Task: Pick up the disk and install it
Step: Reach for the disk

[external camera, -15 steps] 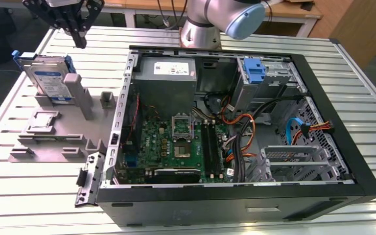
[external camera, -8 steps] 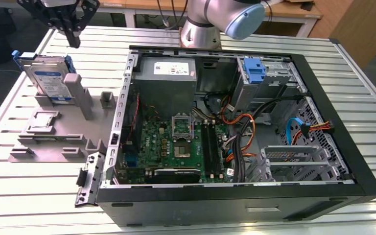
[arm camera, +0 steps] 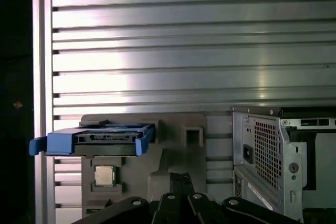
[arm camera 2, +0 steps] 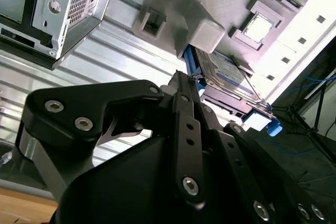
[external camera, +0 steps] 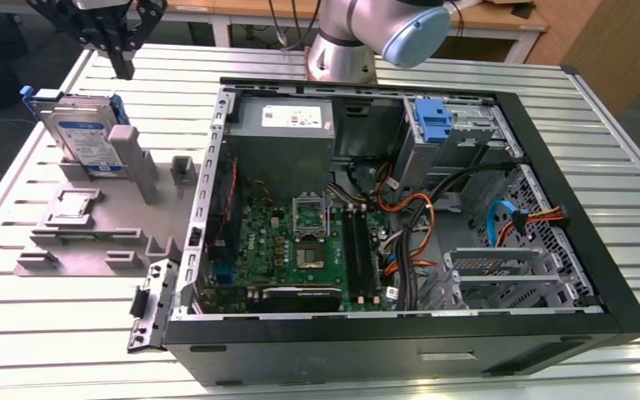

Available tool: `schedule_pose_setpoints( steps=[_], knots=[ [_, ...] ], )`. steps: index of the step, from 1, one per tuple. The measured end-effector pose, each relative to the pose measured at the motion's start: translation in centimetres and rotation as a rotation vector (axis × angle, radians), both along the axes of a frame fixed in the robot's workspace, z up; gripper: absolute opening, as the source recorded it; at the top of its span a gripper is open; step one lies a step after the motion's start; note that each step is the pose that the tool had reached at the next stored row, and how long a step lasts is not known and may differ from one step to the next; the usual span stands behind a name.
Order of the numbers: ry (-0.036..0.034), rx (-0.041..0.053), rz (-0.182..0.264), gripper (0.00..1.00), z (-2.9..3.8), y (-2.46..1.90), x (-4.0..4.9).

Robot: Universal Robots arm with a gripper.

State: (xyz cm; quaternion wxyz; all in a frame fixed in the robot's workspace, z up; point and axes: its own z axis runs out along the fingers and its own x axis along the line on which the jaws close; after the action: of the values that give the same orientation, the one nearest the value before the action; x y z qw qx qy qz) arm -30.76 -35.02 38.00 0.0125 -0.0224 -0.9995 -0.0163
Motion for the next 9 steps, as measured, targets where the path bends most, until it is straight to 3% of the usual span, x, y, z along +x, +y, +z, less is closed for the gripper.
schedule_pose_setpoints(
  steps=[5, 9],
  knots=[
    [-0.0011, 0.0000, 0.004, 0.10, -0.06, 0.17, -0.75],
    [-0.0029, 0.0001, 0.004, 0.10, -0.12, 0.29, -1.93]
  ],
)
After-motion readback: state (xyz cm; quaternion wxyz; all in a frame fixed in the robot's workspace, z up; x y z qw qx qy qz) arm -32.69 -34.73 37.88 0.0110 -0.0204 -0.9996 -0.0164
